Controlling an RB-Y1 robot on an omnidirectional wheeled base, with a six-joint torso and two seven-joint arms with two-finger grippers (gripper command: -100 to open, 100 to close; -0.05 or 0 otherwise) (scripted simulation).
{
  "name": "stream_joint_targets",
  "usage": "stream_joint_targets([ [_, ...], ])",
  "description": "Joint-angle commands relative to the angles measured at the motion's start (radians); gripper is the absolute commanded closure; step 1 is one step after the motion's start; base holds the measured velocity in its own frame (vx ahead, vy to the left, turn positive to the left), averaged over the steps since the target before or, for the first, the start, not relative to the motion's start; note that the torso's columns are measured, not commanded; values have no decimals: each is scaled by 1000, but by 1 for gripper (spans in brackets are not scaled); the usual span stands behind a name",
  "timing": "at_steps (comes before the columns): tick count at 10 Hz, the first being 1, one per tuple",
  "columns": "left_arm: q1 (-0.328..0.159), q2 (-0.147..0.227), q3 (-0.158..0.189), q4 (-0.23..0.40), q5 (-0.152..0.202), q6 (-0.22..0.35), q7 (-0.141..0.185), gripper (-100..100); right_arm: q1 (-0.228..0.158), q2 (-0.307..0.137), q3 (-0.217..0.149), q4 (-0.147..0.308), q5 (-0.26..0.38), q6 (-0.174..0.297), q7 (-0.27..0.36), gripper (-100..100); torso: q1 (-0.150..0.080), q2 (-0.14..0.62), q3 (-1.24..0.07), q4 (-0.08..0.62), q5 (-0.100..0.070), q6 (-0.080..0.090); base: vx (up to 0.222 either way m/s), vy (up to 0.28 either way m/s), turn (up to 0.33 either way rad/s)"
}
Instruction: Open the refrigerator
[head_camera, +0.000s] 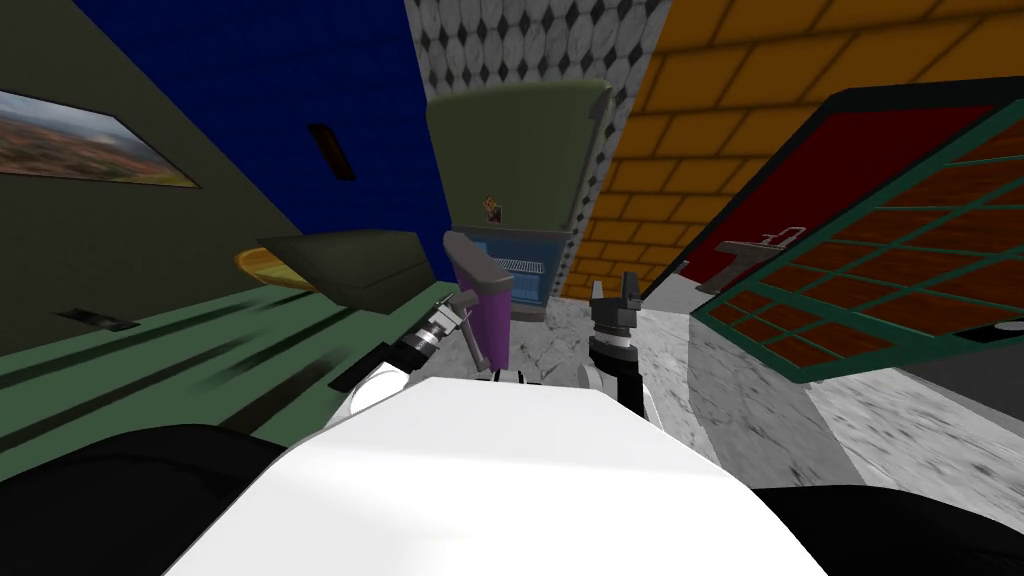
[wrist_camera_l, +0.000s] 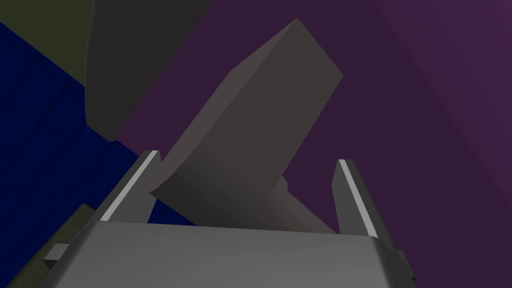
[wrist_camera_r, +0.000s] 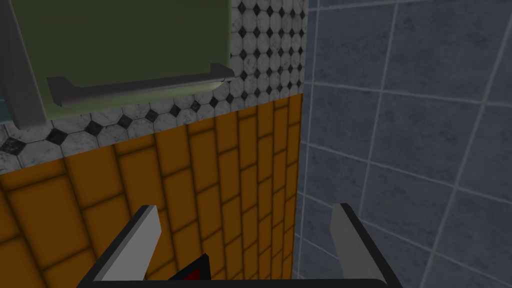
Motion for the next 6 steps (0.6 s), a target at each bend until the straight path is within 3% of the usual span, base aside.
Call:
stream_joint_targets([
  [1,26,11,-31,-21,-11,-21,-16,100,0,0,0,0,0,0,0,0,0,0,0,-1,0,1,-77,299,-95],
  [2,54,23,-65,-39,-16,-42,-32,100,0,0,0,0,0,0,0,0,-2,-2,-1,-1,0,0,-30,296,-167],
  [3,54,23,-65,-39,-16,-42,-32,100,0,0,0,0,0,0,0,0,-4,-5,-3,-2,-1,1,-36,286,-83],
  [4,81,35,-100,-57,-21,-62,-47,100,0,0,0,0,0,0,0,0,-3,-7,-5,-2,-1,1,-23,283,-155],
  [5,81,35,-100,-57,-21,-62,-47,100,0,0,0,0,0,0,0,0,-3,-8,-5,-3,0,2,-45,271,-97],
  [6,109,47,-135,-76,-26,-83,-62,100,0,0,0,0,0,0,0,0,-2,-10,-6,-3,0,1,-77,277,-170],
])
